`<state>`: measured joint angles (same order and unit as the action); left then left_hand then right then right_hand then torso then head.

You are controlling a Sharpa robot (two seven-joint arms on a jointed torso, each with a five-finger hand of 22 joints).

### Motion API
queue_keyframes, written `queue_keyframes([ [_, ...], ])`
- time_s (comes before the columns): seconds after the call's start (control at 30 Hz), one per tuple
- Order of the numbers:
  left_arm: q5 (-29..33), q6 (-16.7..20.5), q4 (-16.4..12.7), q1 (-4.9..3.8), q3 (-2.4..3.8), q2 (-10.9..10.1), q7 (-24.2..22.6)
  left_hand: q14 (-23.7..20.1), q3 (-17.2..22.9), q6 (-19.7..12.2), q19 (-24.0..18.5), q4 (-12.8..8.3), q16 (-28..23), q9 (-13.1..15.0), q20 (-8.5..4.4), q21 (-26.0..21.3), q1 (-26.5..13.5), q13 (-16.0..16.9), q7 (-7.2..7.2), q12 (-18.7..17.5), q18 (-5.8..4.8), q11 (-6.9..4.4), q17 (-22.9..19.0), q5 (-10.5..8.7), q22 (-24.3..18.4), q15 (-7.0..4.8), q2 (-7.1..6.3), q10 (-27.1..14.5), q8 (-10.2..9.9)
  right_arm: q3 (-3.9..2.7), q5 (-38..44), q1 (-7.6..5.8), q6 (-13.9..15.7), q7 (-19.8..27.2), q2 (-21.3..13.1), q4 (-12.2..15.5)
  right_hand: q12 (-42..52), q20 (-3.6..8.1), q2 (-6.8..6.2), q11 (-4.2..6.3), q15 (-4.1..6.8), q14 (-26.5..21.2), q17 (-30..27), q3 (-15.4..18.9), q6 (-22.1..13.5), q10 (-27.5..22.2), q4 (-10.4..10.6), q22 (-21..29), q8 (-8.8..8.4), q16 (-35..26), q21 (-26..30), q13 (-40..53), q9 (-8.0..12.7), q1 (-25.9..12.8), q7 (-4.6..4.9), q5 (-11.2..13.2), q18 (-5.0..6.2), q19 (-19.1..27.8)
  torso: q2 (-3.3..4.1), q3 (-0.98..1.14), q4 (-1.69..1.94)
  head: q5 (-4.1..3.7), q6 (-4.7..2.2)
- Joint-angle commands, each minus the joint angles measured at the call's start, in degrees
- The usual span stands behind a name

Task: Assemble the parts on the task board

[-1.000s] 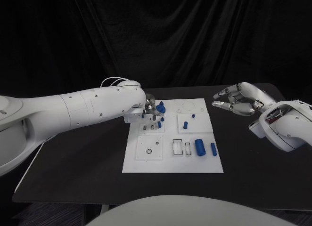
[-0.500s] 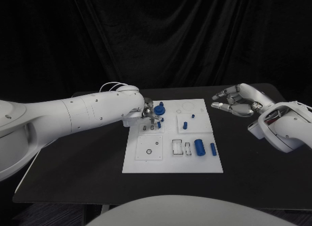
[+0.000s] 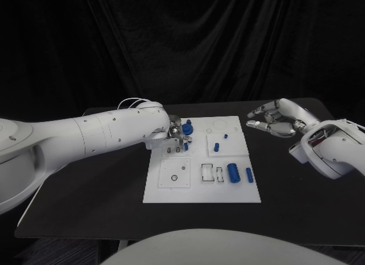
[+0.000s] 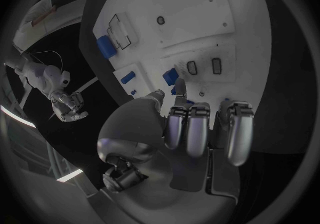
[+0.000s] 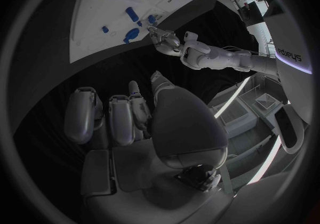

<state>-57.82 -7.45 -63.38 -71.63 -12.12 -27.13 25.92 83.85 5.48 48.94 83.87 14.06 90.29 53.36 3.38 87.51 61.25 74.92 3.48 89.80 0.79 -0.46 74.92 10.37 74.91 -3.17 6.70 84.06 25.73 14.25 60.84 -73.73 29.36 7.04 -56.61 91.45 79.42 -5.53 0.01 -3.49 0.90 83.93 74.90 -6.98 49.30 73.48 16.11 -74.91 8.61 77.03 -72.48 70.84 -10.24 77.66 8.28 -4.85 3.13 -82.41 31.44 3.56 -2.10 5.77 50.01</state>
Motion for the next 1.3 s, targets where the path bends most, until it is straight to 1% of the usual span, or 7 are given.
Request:
queue_keyframes([
  [0.03,-0.02,0.06,0.31,0.14,0.06,0.28,-1.79,6.15,-0.15,0.57,1.05,0.08,-0.29,0.03,-0.29,-0.46,-0.06,15.08,0.01,0.20,0.92,-0.08,15.08,0.21,8.68,-0.25,0.00,5.94,-0.30,-0.04,-0.04,0.20,-0.23,0.21,0.17,-0.20,-0.33,-0.08,0.19,-0.02,-0.37,0.97,3.73,-0.04,0.34,-0.21,0.42,-9.75,0.35,0.17,-0.03,-0.04,0.05,-0.15,-0.14,-0.35,0.87,-0.08,0.00,-0.06,0.00,-0.08,-0.01],
  [0.37,-0.02,-0.68,0.84,0.67,0.06,0.71,-1.43,6.15,0.10,0.78,0.79,-0.29,-0.29,0.07,-0.29,-0.64,0.29,15.08,-0.04,0.20,1.00,-0.10,15.08,0.40,8.38,-0.25,0.02,5.94,-0.90,-0.04,-0.04,0.27,-0.76,0.31,0.50,-0.79,-0.42,-0.07,0.15,-0.01,-0.36,0.95,3.65,0.07,0.35,-0.30,0.44,-9.74,0.30,0.10,0.00,-0.20,0.10,-0.30,-0.15,-0.41,0.88,-0.09,0.01,-0.07,0.04,-0.14,-0.01],
  [0.53,-0.02,-0.83,0.96,0.91,0.06,0.81,-1.27,6.15,0.26,0.96,0.73,-0.55,-0.29,0.12,-0.30,-0.70,0.52,15.08,-0.07,0.20,1.02,-0.13,15.08,0.53,8.31,-0.27,0.03,5.94,-1.16,-0.04,-0.04,0.29,-0.98,0.34,0.59,-0.90,-0.43,-0.06,0.12,-0.01,-0.35,0.95,3.62,0.15,0.36,-0.31,0.45,-9.74,0.28,0.08,0.02,-0.23,0.12,-0.40,-0.15,-0.45,0.88,-0.09,0.04,-0.08,-0.09,-0.05,-0.01],
  [0.6,-0.02,-0.87,0.98,1.00,0.06,0.82,-1.25,6.15,0.32,1.05,0.76,-0.63,-0.29,0.15,-0.31,-0.69,0.59,15.08,-0.09,0.20,1.01,-0.14,15.08,0.58,8.35,-0.28,0.04,5.94,-1.23,-0.04,-0.04,0.30,-1.10,0.35,0.62,-0.94,-0.43,-0.06,0.12,-0.01,-0.35,0.95,3.62,0.15,0.36,-0.31,0.45,-9.74,0.28,0.08,0.02,-0.23,0.12,-0.40,-0.15,-0.45,0.88,-0.09,0.04,-0.08,-0.01,-0.14,-0.01],
  [0.7,-0.02,-0.92,0.98,1.10,0.06,0.83,-1.33,6.15,0.44,1.22,0.71,-0.86,-0.29,0.21,-0.32,-0.74,0.76,15.08,-0.12,0.20,1.03,-0.17,15.08,0.69,8.29,-0.30,0.00,5.94,-1.42,-0.04,-0.04,0.32,-1.33,0.37,0.70,-1.04,-0.45,-0.06,0.08,-0.01,-0.35,0.95,3.62,0.22,0.36,-0.32,0.46,-9.73,0.26,0.09,0.05,-0.27,0.14,-0.51,-0.16,-0.51,0.89,-0.09,0.02,-0.07,0.05,-0.31,-0.01],
  [0.93,-0.02,-0.93,0.98,1.29,0.06,0.89,-1.50,6.15,0.66,1.38,0.54,-1.37,-0.29,0.31,-0.35,-0.87,1.14,15.08,-0.15,0.20,1.09,-0.21,15.08,0.87,8.09,-0.34,-0.17,5.94,-1.85,-0.04,-0.04,0.39,-1.97,0.47,1.04,-1.37,-0.45,-0.05,0.07,0.00,-0.35,0.97,3.63,0.29,0.37,-0.30,0.46,-9.74,0.24,0.11,0.01,-0.27,0.17,-0.61,-0.16,-0.60,0.88,-0.12,-0.02,-0.01,-0.01,-0.41,-0.01],
  [1.3,-0.02,-1.64,1.05,1.45,0.06,0.82,-1.49,6.15,0.82,1.82,0.72,-2.07,-0.29,0.53,-0.41,-0.82,1.40,15.08,-0.17,0.20,1.03,-0.25,15.08,1.20,8.32,-0.39,-0.66,5.94,-2.51,-0.05,-0.04,0.49,-2.47,0.42,1.30,-1.63,-0.42,-0.05,0.07,0.00,-0.34,0.98,3.65,0.34,0.38,-0.23,0.46,-9.74,0.23,0.14,0.02,-0.22,0.19,-0.70,-0.17,-0.70,0.88,-0.13,-0.06,0.00,0.04,-0.58,-0.01],
])
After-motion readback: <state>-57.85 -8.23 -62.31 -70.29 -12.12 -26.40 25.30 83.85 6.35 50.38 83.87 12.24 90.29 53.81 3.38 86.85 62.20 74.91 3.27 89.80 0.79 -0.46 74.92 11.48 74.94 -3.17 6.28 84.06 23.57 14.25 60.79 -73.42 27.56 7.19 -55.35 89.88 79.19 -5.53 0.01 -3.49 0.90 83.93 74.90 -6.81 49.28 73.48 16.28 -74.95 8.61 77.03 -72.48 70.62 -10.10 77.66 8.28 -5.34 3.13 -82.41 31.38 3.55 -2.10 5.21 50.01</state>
